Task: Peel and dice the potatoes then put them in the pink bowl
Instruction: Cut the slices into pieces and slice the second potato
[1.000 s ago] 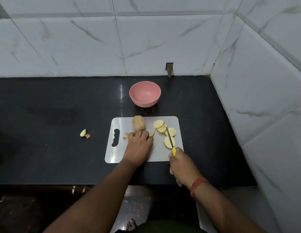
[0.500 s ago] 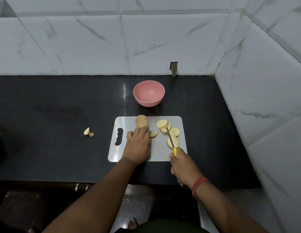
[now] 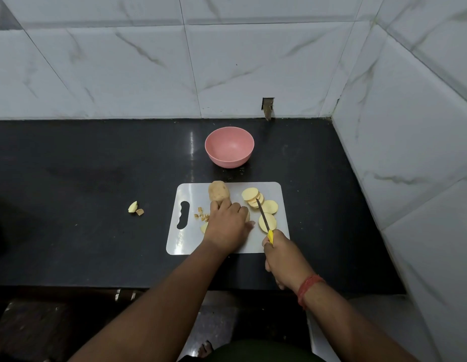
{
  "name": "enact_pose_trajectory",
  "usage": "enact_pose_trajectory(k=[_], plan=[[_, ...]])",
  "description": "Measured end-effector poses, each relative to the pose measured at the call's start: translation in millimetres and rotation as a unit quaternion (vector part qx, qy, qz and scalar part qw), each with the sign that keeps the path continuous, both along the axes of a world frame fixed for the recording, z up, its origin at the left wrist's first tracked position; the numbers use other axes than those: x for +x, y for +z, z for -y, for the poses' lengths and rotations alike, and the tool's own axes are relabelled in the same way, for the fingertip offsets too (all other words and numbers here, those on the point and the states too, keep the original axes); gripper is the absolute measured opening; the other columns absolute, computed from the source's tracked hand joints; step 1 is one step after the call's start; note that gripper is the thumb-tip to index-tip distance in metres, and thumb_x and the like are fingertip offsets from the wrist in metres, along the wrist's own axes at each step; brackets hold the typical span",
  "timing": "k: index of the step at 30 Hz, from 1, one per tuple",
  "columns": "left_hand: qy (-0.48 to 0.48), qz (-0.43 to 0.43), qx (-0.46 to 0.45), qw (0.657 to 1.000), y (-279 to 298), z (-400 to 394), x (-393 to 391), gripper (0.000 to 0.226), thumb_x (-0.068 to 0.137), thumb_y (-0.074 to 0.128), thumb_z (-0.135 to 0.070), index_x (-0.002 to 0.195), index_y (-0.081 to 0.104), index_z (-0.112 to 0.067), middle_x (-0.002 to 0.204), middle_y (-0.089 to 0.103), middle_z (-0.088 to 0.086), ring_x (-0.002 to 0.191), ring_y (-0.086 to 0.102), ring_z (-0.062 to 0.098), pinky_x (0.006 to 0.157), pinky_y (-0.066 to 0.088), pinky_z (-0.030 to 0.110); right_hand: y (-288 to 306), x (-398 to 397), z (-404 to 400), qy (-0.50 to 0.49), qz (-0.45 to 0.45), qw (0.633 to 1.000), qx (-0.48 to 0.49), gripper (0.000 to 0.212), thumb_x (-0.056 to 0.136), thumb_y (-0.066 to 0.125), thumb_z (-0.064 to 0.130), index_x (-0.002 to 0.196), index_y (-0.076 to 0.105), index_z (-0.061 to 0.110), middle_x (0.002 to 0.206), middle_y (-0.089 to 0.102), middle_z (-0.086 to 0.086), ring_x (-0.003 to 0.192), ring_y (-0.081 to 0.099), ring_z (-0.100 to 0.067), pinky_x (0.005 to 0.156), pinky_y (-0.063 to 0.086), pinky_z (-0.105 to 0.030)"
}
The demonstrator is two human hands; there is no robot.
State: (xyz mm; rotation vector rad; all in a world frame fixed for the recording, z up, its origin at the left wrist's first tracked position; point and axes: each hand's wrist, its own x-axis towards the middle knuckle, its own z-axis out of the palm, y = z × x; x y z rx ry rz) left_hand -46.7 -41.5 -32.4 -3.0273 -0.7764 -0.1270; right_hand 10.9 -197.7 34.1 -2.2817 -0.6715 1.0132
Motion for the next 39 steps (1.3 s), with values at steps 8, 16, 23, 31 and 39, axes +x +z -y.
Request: enact_pose_trajectory(k=[8, 16, 23, 31, 39], plan=[[-0.026, 0.009, -0.048, 0.998, 1, -9, -10, 0.048, 0.096, 0.048, -0.044, 0.137, 0.053, -0.021, 0.141, 0.049, -0.004, 0.125, 0.040, 0.021, 0.099, 0.029, 0.043, -4, 0, -1, 0.016, -0.016, 0.999, -0.046, 0.019, 0.101, 0.030, 0.028, 0.105, 0.043, 0.016, 0.088, 0.064, -0.014, 0.044, 0.049, -0.021, 0.045, 0.047, -0.029], [-0.024, 0.030, -0.065, 0.997, 0, -12, -8, 0.044, 0.093, 0.055, -0.051, 0.127, 0.059, -0.023, 0.129, 0.058, -0.006, 0.117, 0.044, 0.020, 0.094, 0.030, 0.041, -4, -5, -10, 0.032, -0.035, 0.996, -0.077, 0.017, 0.102, 0.030, 0.024, 0.112, 0.039, 0.014, 0.093, 0.064, -0.015, 0.053, 0.051, -0.020, 0.043, 0.042, -0.023], [-0.010, 0.049, -0.102, 0.994, -4, -13, -7, 0.040, 0.090, 0.060, -0.052, 0.120, 0.057, -0.025, 0.127, 0.057, -0.006, 0.116, 0.043, 0.019, 0.096, 0.030, 0.040, -10, -4, -20, 0.057, 0.007, 0.995, -0.077, 0.006, 0.100, 0.031, 0.016, 0.104, 0.035, 0.013, 0.092, 0.058, -0.014, 0.069, 0.057, -0.027, 0.060, 0.050, -0.033], [-0.024, 0.049, -0.083, 0.995, -6, -12, -9, 0.040, 0.092, 0.056, -0.053, 0.117, 0.058, -0.022, 0.126, 0.055, -0.005, 0.115, 0.043, 0.020, 0.093, 0.028, 0.039, -9, 0, -26, 0.064, 0.031, 0.995, -0.068, 0.029, 0.099, 0.033, 0.014, 0.124, 0.043, 0.003, 0.094, 0.054, -0.013, 0.070, 0.055, -0.025, 0.062, 0.049, -0.028], [-0.038, 0.047, -0.089, 0.994, -8, -13, -12, 0.041, 0.094, 0.053, -0.048, 0.123, 0.060, -0.020, 0.134, 0.055, -0.005, 0.122, 0.042, 0.019, 0.095, 0.027, 0.040, -13, 1, -26, 0.066, 0.042, 0.995, -0.064, 0.031, 0.099, 0.032, 0.013, 0.127, 0.043, 0.002, 0.081, 0.048, -0.006, 0.057, 0.044, -0.015, 0.056, 0.039, -0.017]])
